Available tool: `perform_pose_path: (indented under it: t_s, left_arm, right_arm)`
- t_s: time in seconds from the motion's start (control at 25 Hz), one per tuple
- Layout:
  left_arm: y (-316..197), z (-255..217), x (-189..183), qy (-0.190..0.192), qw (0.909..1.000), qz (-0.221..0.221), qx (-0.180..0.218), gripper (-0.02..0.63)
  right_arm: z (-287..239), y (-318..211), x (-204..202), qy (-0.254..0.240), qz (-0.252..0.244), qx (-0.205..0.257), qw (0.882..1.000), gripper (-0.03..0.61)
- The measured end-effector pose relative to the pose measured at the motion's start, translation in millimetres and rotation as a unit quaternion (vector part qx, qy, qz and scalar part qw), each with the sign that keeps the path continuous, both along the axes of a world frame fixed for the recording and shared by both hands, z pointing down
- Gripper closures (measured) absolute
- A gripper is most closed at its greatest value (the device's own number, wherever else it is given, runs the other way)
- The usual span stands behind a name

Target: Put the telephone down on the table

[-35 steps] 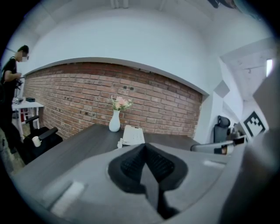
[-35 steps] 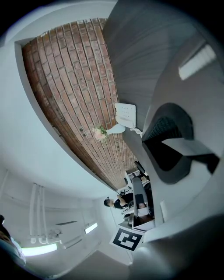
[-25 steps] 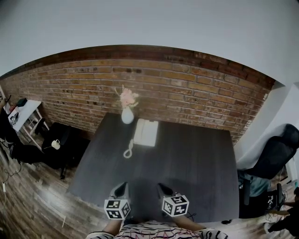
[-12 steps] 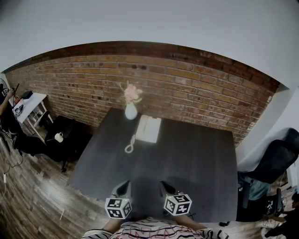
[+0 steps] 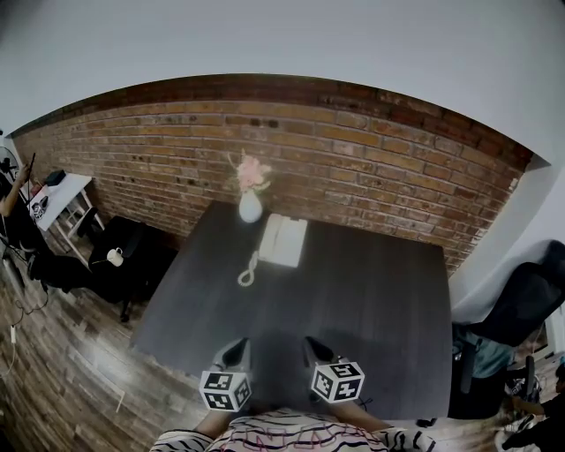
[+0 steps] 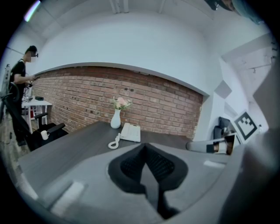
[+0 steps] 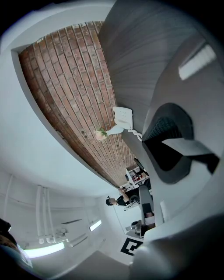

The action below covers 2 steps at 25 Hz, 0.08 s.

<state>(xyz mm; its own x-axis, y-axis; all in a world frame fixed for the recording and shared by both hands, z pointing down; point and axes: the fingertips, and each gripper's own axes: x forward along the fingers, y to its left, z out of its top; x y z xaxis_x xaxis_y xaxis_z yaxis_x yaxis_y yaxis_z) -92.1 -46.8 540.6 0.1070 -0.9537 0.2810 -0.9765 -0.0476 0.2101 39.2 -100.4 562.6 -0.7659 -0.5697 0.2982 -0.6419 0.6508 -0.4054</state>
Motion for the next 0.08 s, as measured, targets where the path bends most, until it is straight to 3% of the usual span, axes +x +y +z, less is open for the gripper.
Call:
perform_pose_path:
  t_s: [0.08]
  left_arm:
    - [0.5,-0.2,0.7,0.000,1.0000,0.000,-0.001,0.614]
  right_arm:
    - [-0.6,-0.4,-0.1,0.001,-0.001,0.000,1.000,0.578]
